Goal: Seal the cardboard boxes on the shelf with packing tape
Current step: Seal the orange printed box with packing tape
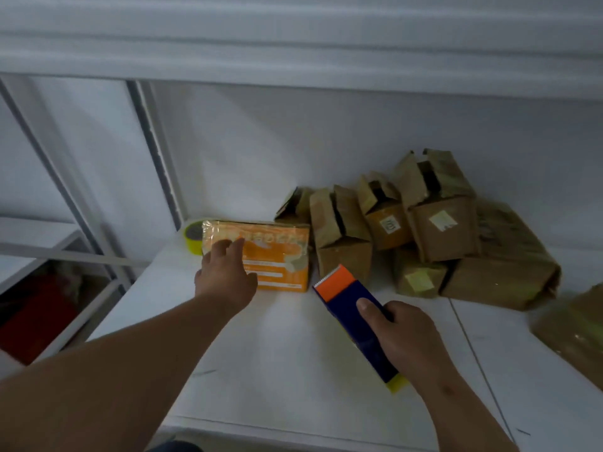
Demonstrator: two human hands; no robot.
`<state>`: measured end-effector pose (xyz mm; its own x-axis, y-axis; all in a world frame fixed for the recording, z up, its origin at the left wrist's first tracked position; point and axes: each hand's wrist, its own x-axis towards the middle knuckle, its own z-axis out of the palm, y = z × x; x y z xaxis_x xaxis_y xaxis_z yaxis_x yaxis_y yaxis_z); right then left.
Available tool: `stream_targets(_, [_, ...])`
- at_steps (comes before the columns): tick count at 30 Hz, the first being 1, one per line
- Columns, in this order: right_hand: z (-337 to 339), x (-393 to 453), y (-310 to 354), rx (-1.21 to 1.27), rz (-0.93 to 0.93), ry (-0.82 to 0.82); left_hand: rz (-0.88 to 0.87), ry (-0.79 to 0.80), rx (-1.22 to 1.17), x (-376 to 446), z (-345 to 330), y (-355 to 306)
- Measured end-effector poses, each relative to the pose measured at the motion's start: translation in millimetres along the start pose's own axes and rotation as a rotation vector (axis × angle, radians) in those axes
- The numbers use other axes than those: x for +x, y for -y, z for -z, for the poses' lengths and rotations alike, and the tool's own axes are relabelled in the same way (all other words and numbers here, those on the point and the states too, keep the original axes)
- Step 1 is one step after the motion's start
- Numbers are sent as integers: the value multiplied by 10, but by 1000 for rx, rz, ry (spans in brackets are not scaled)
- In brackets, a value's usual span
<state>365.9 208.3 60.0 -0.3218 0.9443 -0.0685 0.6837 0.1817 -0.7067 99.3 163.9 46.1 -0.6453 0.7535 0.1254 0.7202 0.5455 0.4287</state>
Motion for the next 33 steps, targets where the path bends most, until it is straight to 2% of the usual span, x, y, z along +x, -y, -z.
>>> stream_targets(8, [-196,64,246,-57,-62,62,-266,58,477,583,-11,91])
stream_targets(13, [-196,67,291,-86,-122,73,-359,10,590,698,-53,148])
stream_targets(21, [-212,-123,370,-90,-130,47,-545,-37,586,448,303,276])
stream_targets(23, [-188,-212,398,-87,-121,30,-544,77,566,323,410,276])
stream_targets(26, [-112,-381,457,-82,-110,6,-488,278,406,92,608,321])
stream_targets(33, [156,-818,426,44,-49,-74,-498,560,76,-708,801,378])
